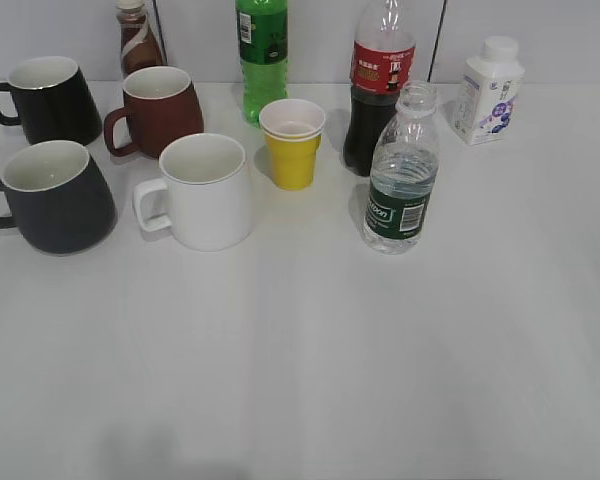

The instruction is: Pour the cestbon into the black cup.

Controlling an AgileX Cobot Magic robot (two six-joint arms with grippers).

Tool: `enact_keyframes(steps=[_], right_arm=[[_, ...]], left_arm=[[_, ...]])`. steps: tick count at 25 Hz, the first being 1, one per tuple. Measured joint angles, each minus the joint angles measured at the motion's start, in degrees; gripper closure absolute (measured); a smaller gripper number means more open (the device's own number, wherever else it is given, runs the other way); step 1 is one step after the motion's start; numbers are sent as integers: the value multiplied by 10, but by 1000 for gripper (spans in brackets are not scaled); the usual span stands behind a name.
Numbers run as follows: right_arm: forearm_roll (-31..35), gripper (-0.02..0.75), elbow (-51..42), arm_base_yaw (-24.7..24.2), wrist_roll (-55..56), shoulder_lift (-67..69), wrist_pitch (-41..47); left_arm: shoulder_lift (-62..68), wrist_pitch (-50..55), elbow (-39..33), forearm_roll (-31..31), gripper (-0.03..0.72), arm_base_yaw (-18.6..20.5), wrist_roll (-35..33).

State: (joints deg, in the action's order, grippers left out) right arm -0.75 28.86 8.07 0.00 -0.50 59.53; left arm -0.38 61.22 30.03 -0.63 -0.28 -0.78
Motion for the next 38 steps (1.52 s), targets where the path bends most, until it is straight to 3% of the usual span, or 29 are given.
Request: enact_keyframes(steps=[11,13,19,22,25,29,34,38], right_arm=[[0,155,0,0,0,0,0],[0,155,0,0,0,0,0],[1,155,0,0,0,0,0],[1,155,0,0,-3,0,0],[2,155,0,0,0,0,0],[8,155,0,0,0,0,0],[8,155,0,0,0,0,0],[8,155,0,0,0,0,0]], left_arm=[[3,-17,7,-20,449,0,0],[16,-84,11,-32,449,0,0],[96,-466,-19,-33,449,0,0],[173,-593,-36,-33,449,0,0],[268,-665,-41,-22,449,0,0],[437,-745,-41,50,448,0,0],[625,-901,-42,26,447,0,0],[713,-953,-54,6,447,1,0]])
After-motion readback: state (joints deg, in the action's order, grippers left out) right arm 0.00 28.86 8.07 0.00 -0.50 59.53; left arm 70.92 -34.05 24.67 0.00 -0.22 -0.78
